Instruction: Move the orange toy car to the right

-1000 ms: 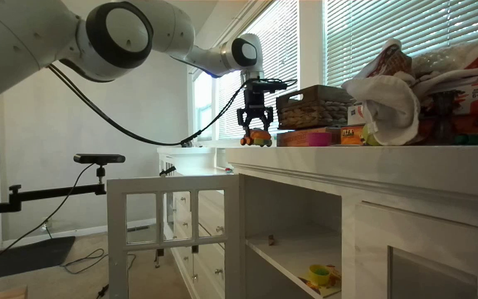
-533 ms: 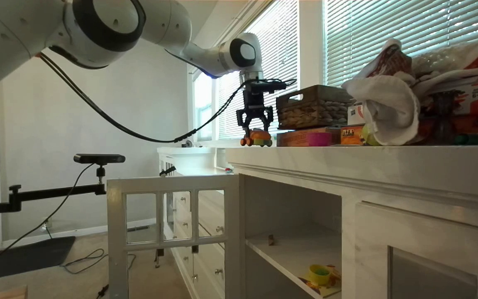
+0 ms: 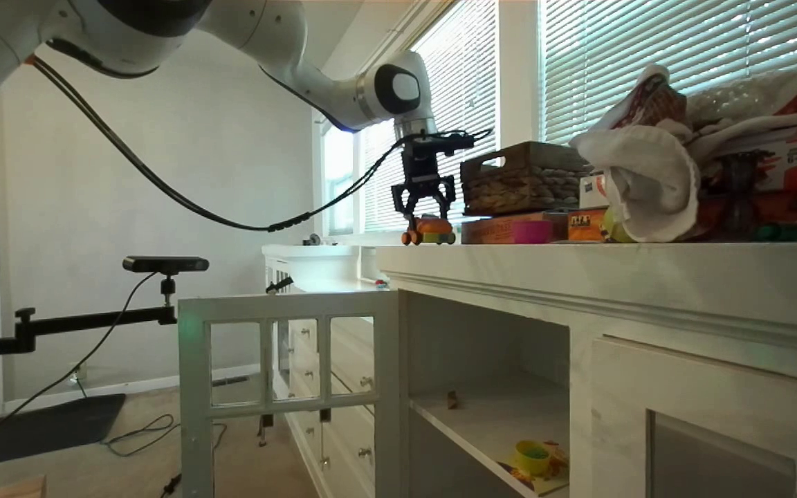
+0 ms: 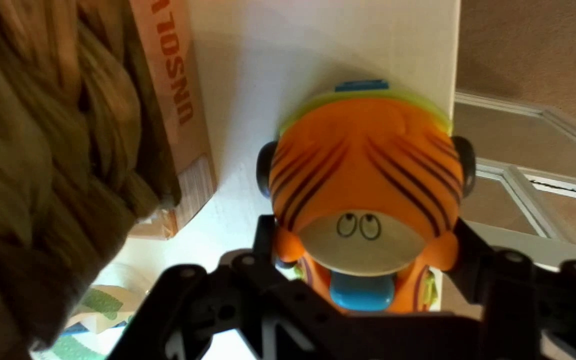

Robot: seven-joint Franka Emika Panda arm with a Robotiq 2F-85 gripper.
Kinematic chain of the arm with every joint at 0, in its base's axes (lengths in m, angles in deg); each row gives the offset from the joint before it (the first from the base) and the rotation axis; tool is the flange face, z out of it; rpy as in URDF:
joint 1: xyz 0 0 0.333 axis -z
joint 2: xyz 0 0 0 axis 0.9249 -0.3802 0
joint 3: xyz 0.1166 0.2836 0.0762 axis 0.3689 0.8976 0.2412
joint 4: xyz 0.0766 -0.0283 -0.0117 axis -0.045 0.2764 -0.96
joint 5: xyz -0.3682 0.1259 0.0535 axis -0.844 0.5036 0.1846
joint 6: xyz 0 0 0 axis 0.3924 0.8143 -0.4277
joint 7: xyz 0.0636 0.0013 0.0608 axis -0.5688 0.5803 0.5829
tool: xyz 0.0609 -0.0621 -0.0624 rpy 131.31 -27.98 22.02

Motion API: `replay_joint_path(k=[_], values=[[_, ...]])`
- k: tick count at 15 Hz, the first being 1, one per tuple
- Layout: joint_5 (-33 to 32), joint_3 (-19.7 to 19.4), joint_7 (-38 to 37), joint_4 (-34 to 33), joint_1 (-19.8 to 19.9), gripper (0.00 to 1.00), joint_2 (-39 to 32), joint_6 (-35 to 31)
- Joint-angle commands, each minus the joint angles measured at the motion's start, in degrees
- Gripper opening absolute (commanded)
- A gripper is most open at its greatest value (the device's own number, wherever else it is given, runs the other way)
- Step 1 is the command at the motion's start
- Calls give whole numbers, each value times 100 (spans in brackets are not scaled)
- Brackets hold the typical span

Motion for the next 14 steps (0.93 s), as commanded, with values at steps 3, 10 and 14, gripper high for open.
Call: replay_joint_path(k=[3, 10, 14], values=[[103, 2, -167, 1411, 23, 55, 821, -478], [-37, 516, -250, 1939, 497, 55, 1116, -868], [-52, 534, -226, 1981, 611, 55, 1147, -1008]])
